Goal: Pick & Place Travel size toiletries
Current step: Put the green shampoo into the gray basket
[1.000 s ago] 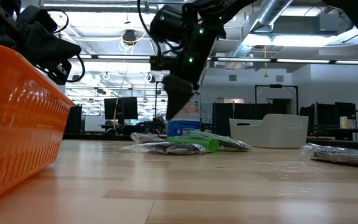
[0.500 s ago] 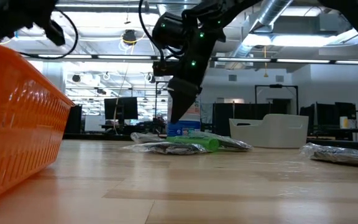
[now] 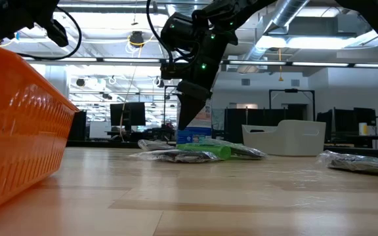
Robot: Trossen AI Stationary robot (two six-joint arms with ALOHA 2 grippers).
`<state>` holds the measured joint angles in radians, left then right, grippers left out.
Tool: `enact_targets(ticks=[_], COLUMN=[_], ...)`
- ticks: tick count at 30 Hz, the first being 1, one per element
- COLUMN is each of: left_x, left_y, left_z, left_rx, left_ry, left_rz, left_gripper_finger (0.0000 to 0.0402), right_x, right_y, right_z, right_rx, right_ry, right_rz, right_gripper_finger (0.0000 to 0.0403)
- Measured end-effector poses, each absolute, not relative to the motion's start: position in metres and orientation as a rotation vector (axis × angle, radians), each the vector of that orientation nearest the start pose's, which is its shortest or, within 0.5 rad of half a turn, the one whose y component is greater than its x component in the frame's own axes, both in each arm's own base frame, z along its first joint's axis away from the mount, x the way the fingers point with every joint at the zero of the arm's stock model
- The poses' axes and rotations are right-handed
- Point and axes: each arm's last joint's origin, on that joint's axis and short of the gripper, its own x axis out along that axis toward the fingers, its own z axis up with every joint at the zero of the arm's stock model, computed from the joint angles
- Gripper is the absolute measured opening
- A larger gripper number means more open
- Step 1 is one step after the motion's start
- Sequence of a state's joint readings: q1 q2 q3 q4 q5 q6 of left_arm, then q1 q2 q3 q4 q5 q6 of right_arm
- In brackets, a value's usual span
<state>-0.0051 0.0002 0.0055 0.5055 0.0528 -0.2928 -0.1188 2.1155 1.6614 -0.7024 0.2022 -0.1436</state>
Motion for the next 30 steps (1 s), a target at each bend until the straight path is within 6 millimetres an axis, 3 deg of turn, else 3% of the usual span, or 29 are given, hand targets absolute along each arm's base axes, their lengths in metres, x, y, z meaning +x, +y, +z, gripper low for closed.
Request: enact_targets(ticks=[15, 23, 30], left_x=[0.085, 0.095, 0.095], left_y=[0.008, 0.006, 0.000], left_z=[0.211, 0.186, 0.185], left_rx=[-0.247, -0.277, -0.284], left_ry=[-0.496, -0.220, -0.201], left_rz=[-0.016, -0.005, -0.068], left_gripper_finger=[0.0001, 0.0001, 0.0001], right_x=[0.439, 0.439, 0.439], right_y=[-0.056, -0.056, -0.056], right_z=[0.188, 0.188, 0.188], right_rx=[-0.150, -0.144, -0.137], right_ry=[1.171, 1.166, 1.167], right_rz=[-0.214, -0.219, -0.223], right_gripper_finger=[0.0227, 0.0227, 0.0227])
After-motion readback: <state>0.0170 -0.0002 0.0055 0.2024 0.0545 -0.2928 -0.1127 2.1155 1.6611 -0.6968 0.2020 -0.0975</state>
